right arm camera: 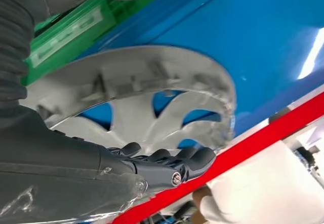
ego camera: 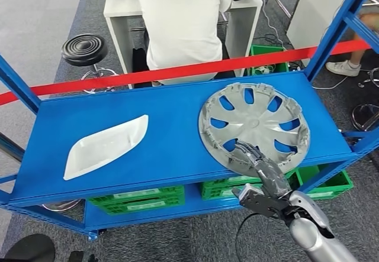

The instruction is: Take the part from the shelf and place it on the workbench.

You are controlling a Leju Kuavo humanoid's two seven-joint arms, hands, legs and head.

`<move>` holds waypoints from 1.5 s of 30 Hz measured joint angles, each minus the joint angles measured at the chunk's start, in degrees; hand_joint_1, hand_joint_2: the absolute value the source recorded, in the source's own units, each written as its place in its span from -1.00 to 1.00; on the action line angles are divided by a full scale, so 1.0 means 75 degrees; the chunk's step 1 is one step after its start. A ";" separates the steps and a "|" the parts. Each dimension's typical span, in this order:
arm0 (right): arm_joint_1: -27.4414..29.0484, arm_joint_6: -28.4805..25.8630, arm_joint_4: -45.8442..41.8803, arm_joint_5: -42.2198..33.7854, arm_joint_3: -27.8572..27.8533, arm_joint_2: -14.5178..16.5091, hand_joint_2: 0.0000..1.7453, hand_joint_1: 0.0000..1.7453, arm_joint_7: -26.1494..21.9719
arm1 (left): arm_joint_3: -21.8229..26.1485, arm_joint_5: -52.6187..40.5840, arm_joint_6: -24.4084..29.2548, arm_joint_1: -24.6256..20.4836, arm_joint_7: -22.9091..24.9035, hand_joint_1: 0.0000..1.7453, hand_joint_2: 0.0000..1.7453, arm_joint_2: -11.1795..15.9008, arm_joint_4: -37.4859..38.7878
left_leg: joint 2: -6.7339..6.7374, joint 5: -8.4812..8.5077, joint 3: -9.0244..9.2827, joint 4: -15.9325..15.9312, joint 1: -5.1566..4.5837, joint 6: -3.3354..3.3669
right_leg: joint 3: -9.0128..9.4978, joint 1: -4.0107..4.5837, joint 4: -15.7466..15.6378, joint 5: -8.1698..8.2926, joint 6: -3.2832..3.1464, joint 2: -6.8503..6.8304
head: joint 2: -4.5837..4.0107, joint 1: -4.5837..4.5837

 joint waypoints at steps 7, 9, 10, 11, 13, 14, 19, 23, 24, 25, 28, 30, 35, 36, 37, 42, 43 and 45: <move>-0.0001 0.0005 0.0183 0.0760 0.0037 -0.0065 1.00 -1.00 0.0562 | -0.0001 -0.0011 -0.0011 0.0015 0.0000 -1.00 -1.00 -0.0017 0.0000 | 0.0019 -0.0908 -0.1027 0.2079 0.0025 -0.0141 | -0.0012 -0.0033 -0.0037 0.0024 -0.0147 -0.0031 | 0.0000 -0.0098; -0.0031 0.0047 0.0278 0.1032 0.0089 -0.0082 1.00 -1.00 0.0707 | -0.0001 -0.0015 -0.0028 0.0012 -0.0004 -1.00 -1.00 -0.0009 0.0000 | 0.0021 -0.0453 -0.0745 0.1484 0.0027 -0.0120 | -0.0006 -0.0037 -0.0036 0.0028 -0.0135 -0.0028 | 0.0000 -0.0106; -0.0052 0.0050 0.0320 0.1146 0.0121 -0.0085 1.00 -1.00 0.0762 | -0.0001 -0.0018 -0.0033 0.0006 -0.0007 -1.00 -1.00 -0.0007 0.0000 | 0.0026 -0.0212 -0.0497 0.0991 0.0028 -0.0105 | -0.0006 -0.0029 -0.0031 0.0030 -0.0115 -0.0024 | 0.0000 -0.0115; -0.0074 0.0048 0.0363 0.1236 0.0155 -0.0085 1.00 -1.00 0.0802 | -0.0001 -0.0021 -0.0038 -0.0005 -0.0013 -1.00 -1.00 -0.0007 0.0000 | 0.0024 -0.0065 -0.0279 0.0542 0.0030 -0.0081 | -0.0018 -0.0013 -0.0014 0.0028 -0.0086 -0.0016 | 0.0000 -0.0128; -0.0138 0.0042 0.0465 0.1404 0.0224 -0.0083 1.00 -1.00 0.0875 | -0.0001 -0.0031 -0.0044 -0.0024 -0.0025 -1.00 -1.00 -0.0012 0.0000 | 0.0018 0.0012 -0.0076 0.0089 0.0022 -0.0012 | -0.0042 0.0015 -0.0006 0.0045 0.0000 -0.0006 | 0.0001 -0.0131; -0.0182 0.0039 0.0524 0.1496 0.0267 -0.0082 1.00 -1.00 0.0917 | -0.0001 -0.0036 -0.0049 -0.0027 -0.0028 -1.00 -1.00 -0.0015 0.0000 | 0.0011 0.0000 -0.0072 0.0050 0.0013 0.0035 | -0.0047 0.0014 -0.0016 0.0057 0.0043 -0.0004 | 0.0001 -0.0127; -0.0397 0.0036 0.0825 0.1946 0.0479 -0.0082 1.00 -1.00 0.1215 | 0.0001 -0.0055 -0.0058 -0.0015 -0.0036 -1.00 -1.00 -0.0015 0.0000 | 0.0013 0.0048 -0.0058 0.0022 0.0039 0.0230 | -0.0543 -0.0020 0.1065 -0.0567 0.0217 -0.0039 | 0.0000 -0.0036; -0.0462 -0.0091 0.1115 0.2226 0.0564 -0.0082 1.00 -1.00 0.1486 | 0.0001 -0.0060 -0.0058 0.0011 -0.0036 -1.00 -1.00 -0.0024 0.0000 | 0.0010 0.0041 -0.0040 0.0024 0.0030 0.0244 | -0.0962 -0.0024 0.1969 -0.0746 0.0233 -0.0040 | 0.0000 -0.0007; -0.0475 -0.0141 0.1163 0.2281 0.0566 -0.0082 1.00 -1.00 0.1528 | 0.0001 -0.0060 -0.0058 0.0013 -0.0036 -1.00 -1.00 -0.0028 0.0000 | 0.0008 0.0033 -0.0024 0.0026 0.0034 0.0235 | -0.0745 -0.0026 0.1535 -0.0491 0.0225 -0.0041 | 0.0000 -0.0001; -0.0489 -0.0195 0.1198 0.2342 0.0565 -0.0081 1.00 -1.00 0.1566 | 0.0001 -0.0060 -0.0058 0.0013 -0.0036 -1.00 -1.00 -0.0028 0.0000 | 0.0005 0.0021 -0.0007 0.0027 0.0034 0.0217 | -0.0469 -0.0030 0.0982 -0.0254 0.0216 -0.0045 | 0.0000 0.0011; -0.0514 -0.0384 0.1275 0.2662 0.0540 -0.0069 1.00 -1.00 0.1738 | 0.0001 -0.0063 -0.0048 0.0012 -0.0039 -1.00 -1.00 -0.0023 0.0000 | -0.0012 0.0002 -0.0003 0.0040 -0.0009 0.0109 | 0.0017 -0.0020 0.0039 -0.0025 0.0133 -0.0024 | 0.0001 0.0027; -0.0528 -0.0460 0.1316 0.2968 0.0498 -0.0064 1.00 -1.00 0.1894 | 0.0001 -0.0063 -0.0039 0.0016 -0.0046 -1.00 -1.00 -0.0020 0.0000 | -0.0015 0.0021 -0.0005 0.0006 -0.0006 0.0022 | 0.0026 -0.0005 0.0005 -0.0017 0.0027 -0.0011 | 0.0001 0.0012; -0.0601 -0.0444 0.1424 0.3391 0.0431 -0.0060 1.00 0.79 0.2105 | 0.0001 -0.0067 -0.0031 0.0013 -0.0065 -1.00 -1.00 -0.0030 0.0000 | 0.0014 -0.0795 -0.0643 0.1392 0.0024 -0.0137 | 0.0029 -0.0038 -0.0045 0.0026 -0.0143 -0.0040 | 0.0000 -0.0097; -0.0608 -0.0427 0.1461 0.3486 0.0434 -0.0055 1.00 1.00 0.2133 | 0.0001 -0.0069 -0.0031 0.0020 -0.0066 -1.00 -1.00 -0.0032 0.0000 | 0.0014 -0.0952 -0.0854 0.1828 0.0027 -0.0149 | 0.0024 -0.0037 -0.0045 0.0027 -0.0146 -0.0047 | 0.0000 -0.0106; -0.0618 -0.0412 0.1496 0.3581 0.0436 -0.0050 1.00 1.00 0.2159 | 0.0001 -0.0071 -0.0028 0.0027 -0.0068 -1.00 -1.00 -0.0031 0.0000 | 0.0014 -0.0990 -0.0980 0.2083 0.0028 -0.0155 | 0.0021 -0.0037 -0.0044 0.0029 -0.0145 -0.0051 | 0.0000 -0.0110; -0.0707 -0.0577 0.1579 0.3979 0.0395 0.0006 1.00 1.00 0.2238 | 0.0003 -0.0072 0.0020 0.0023 -0.0069 -1.00 -1.00 -0.0026 0.0001 | 0.0012 -0.0077 -0.0090 0.0343 0.0054 -0.0118 | 0.0009 -0.0031 -0.0016 0.0047 -0.0030 -0.0037 | 0.0001 -0.0144; -0.0710 -0.0644 0.1581 0.4038 0.0365 0.0015 1.00 1.00 0.2242 | 0.0003 -0.0074 0.0031 0.0020 -0.0072 -1.00 -1.00 -0.0031 0.0002 | 0.0005 -0.0043 0.0018 0.0112 0.0052 -0.0086 | -0.0002 -0.0017 -0.0017 0.0055 0.0015 -0.0029 | 0.0001 -0.0146; -0.0699 -0.0759 0.1580 0.4110 0.0311 0.0035 1.00 1.00 0.2237 | 0.0006 -0.0076 0.0045 0.0028 -0.0083 -1.00 -1.00 -0.0038 0.0003 | -0.0006 -0.0050 0.0027 0.0049 0.0040 0.0015 | -0.0001 -0.0015 -0.0058 0.0084 0.0096 -0.0018 | 0.0001 -0.0133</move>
